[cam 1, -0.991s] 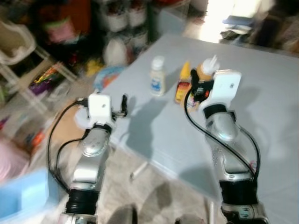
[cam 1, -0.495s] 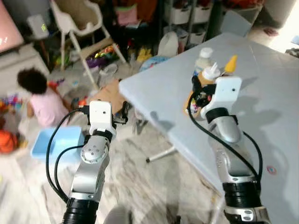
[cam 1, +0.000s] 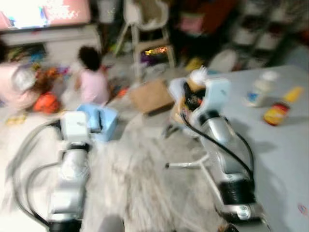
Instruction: Restocking fridge
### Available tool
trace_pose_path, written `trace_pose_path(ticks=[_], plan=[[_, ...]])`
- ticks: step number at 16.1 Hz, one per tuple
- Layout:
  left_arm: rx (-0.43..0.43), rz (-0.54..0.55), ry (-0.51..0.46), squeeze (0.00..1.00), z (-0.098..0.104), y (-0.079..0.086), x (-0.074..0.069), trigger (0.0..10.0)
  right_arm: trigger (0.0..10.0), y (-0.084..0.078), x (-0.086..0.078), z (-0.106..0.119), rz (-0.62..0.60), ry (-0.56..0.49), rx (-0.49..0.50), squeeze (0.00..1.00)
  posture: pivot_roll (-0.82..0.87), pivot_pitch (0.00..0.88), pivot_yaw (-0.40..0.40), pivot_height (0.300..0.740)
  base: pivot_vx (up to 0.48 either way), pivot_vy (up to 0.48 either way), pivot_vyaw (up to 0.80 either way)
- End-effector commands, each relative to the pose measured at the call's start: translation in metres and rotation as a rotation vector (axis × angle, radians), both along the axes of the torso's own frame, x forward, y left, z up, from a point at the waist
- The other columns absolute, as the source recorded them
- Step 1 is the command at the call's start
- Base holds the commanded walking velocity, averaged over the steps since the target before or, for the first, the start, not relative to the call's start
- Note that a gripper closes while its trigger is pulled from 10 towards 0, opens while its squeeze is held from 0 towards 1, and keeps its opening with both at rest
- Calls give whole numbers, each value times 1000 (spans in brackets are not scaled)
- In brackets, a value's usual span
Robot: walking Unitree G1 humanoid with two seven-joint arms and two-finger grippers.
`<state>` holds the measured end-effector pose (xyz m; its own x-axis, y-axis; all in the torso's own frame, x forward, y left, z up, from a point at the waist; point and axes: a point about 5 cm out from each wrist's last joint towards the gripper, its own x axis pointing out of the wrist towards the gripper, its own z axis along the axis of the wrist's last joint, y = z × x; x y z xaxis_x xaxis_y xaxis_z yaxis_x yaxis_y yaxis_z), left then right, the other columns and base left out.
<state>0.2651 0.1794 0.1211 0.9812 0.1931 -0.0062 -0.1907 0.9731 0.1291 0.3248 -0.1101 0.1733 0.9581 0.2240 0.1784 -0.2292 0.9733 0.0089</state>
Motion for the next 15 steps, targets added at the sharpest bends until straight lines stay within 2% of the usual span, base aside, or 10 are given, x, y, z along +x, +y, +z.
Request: trace_pose_path(ticks=[1,6,10,12,15], plan=[[0,0,-1,0,3,-5,-1,10000,10000,-8,2,4,-19,-24,8,0,115,0,-60,740,0,0,800],[-3,-2,52,0,-2,-4,7,10000,10000,-22,-4,-6,-81,-12,16,0,81,0,-25,740,-55,0,800],[-18,-46,44,0,0,-13,16,10000,10000,-24,-3,-13,-108,10,53,0,76,0,-18,740,-289,337,0],[-29,-33,70,0,-8,-12,16,10000,10000,-18,-3,-17,-97,18,67,0,78,0,-22,740,0,424,0],[-12,-33,57,0,-2,-11,19,10000,10000,-18,-1,-16,-105,8,35,0,91,0,-27,740,0,423,0]])
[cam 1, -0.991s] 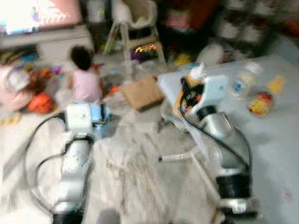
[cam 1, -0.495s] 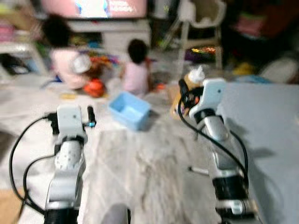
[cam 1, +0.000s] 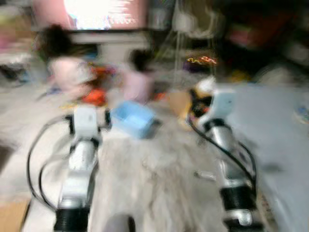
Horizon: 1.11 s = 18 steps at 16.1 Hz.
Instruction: Restocking fridge
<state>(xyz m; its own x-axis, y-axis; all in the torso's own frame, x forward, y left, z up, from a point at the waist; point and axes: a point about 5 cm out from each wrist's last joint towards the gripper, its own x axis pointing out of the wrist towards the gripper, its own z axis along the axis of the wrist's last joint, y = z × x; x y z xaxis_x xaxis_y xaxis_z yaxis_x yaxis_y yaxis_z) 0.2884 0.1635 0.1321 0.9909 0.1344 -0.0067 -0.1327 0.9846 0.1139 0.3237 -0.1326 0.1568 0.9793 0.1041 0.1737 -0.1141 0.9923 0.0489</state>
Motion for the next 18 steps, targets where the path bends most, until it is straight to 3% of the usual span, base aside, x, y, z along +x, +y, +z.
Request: trace_pose_path(ticks=[1,4,9,11,14,18], plan=[[11,34,53,0,-12,7,-4,10000,10000,4,0,-1,11,-3,-2,0,92,0,-27,740,0,424,631],[30,72,59,0,-13,15,-5,10000,10000,2,0,-1,7,-10,-9,0,82,0,-22,740,0,423,800],[40,76,58,0,-13,13,-5,10000,10000,1,-1,-3,6,-5,-8,0,82,0,-23,740,0,421,800],[90,108,63,0,-16,17,-7,10000,10000,0,-1,-5,1,-3,-12,0,86,0,-25,740,-268,399,662],[111,96,82,0,-22,17,-13,10000,10000,-12,-5,-13,-40,17,-27,0,87,0,-14,740,-291,386,0],[105,59,84,0,-30,31,-35,10000,10000,-30,-18,-32,-94,63,-62,0,84,0,1,740,0,0,0]])
